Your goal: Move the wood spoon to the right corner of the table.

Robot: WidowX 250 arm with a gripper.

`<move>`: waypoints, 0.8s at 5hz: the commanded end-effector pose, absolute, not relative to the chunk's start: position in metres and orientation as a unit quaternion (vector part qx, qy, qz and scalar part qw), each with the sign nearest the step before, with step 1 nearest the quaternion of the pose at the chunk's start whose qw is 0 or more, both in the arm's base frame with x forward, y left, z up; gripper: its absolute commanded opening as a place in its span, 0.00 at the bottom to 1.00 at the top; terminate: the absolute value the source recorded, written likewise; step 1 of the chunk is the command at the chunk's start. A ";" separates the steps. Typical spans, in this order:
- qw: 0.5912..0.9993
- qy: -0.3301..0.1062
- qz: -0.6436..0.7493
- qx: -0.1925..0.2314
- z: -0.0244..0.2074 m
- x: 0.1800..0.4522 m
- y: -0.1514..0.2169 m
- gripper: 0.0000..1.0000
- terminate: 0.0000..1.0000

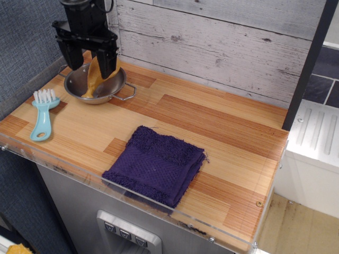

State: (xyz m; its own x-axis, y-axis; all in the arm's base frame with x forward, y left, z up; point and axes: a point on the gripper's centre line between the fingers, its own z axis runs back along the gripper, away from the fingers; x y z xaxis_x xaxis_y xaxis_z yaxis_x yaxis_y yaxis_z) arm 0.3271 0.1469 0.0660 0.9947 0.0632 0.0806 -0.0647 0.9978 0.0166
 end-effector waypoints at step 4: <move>0.998 -0.006 0.035 0.042 0.031 0.334 0.161 0.00 0.00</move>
